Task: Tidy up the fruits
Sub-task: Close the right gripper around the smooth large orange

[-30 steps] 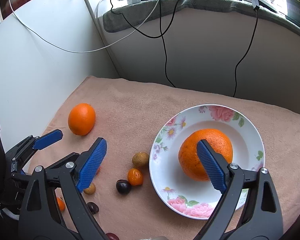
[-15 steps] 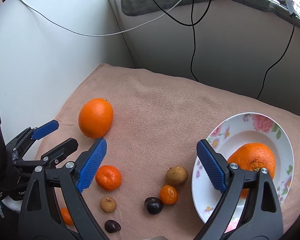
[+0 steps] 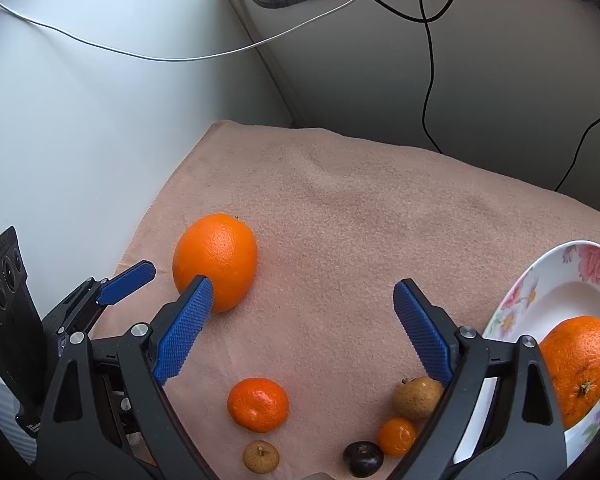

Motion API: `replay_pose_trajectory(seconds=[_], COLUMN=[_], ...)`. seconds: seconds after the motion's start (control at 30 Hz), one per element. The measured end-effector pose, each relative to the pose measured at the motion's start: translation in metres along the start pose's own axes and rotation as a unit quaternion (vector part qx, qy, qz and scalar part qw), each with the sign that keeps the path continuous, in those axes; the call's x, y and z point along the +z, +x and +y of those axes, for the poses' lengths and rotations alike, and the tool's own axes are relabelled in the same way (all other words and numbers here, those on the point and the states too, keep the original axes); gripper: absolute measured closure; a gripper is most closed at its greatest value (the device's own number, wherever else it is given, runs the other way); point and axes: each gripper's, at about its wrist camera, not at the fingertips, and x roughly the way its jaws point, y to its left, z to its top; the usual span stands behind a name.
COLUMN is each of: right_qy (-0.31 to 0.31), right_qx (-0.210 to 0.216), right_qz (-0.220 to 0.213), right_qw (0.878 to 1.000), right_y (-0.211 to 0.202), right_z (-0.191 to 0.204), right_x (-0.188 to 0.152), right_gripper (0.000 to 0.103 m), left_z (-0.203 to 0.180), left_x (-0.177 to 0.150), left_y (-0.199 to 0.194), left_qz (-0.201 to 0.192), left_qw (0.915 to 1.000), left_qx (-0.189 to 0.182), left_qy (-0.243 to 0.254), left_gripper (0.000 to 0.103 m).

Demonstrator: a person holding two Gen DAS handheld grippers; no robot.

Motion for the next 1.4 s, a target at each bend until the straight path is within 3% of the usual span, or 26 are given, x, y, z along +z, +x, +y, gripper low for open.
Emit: replay_pose_trajectory(seconds=[0.73,0.9,1.0,1.4], right_qy=[-0.001,0.002,-0.001,0.003], right_qx=[0.057,0.073,0.08,0.11], right_qz=[0.036,0.045,0.048,0.074], right_qw=[0.998,0.996,0.996,0.991], right_y=[0.05,0.057,0.061,0.074], right_z=[0.03,0.03,0.033,0.043], right_x=[0.015,0.017,0.016,0.012], right_gripper=[0.009,0.009,0.014,0.028], left_z=[0.014,0.018,0.019,0.024], left_x=[0.009,0.009,0.008,0.007], left_y=[0.013,0.016,0.017,0.017], left_qz=[0.016,0.02,0.022,0.021], left_qw=[0.9977,0.9965,0.9961,0.9957], left_qx=[-0.05,-0.06,-0.064,-0.067], left_qy=[-0.043,-0.054,-0.057,-0.06], left_gripper=[0.022,0.032,0.038,0.037])
